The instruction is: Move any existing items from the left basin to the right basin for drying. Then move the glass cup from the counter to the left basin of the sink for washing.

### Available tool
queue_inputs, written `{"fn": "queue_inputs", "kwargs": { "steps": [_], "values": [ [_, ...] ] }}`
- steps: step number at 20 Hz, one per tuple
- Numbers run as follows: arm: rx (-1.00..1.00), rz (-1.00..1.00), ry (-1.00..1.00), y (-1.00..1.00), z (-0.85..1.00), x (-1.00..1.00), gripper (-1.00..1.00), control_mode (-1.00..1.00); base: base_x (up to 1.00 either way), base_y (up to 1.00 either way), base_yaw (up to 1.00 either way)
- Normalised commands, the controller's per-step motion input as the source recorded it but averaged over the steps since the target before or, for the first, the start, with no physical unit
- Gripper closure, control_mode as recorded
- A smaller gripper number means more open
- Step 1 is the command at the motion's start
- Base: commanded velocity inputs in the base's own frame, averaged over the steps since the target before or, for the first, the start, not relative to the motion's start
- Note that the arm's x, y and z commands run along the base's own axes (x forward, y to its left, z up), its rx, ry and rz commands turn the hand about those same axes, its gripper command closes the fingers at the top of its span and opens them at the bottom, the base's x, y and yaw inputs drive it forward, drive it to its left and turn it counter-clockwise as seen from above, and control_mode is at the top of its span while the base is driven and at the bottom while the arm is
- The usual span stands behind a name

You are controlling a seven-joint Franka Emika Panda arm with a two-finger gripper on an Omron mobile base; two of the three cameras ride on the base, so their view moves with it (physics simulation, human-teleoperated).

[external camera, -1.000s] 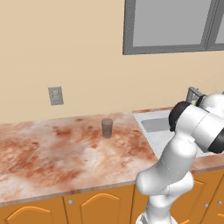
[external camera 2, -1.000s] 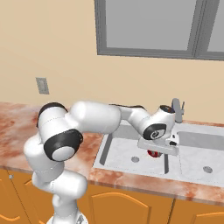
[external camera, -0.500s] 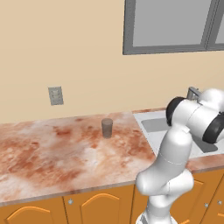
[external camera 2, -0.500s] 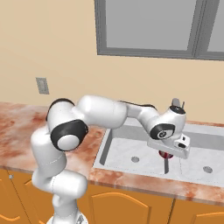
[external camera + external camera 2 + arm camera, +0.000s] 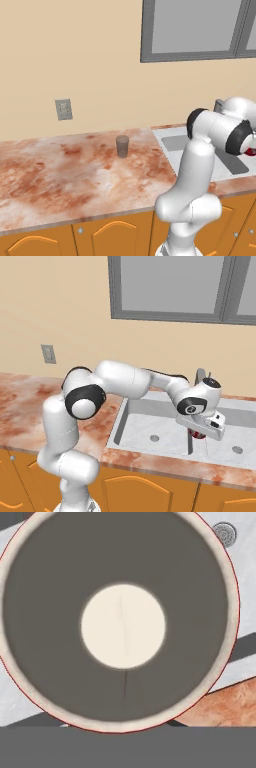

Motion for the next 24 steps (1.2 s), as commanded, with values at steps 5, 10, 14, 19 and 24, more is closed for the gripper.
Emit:
{"fn": "queue_inputs", "kwargs": {
  "steps": [5,10,14,19,24],
  "values": [
    [0.0,-0.17,0.01,-0.26,0.0,0.0,1.0,-1.0,0.0,0.0,0.0],
    [0.0,-0.18,0.01,-0.29,-0.03,0.0,1.0,-1.0,0.0,0.0,0.0],
    [0.0,-0.18,0.0,-0.28,-0.08,0.0,1.0,-1.0,0.0,0.0,0.0],
    [0.0,-0.16,0.0,-0.14,-0.23,0.05,1.0,-1.0,0.0,0.0,0.0],
    [0.0,-0.14,0.0,-0.02,-0.31,0.08,1.0,-1.0,0.0,0.0,0.0]
  ]
}}
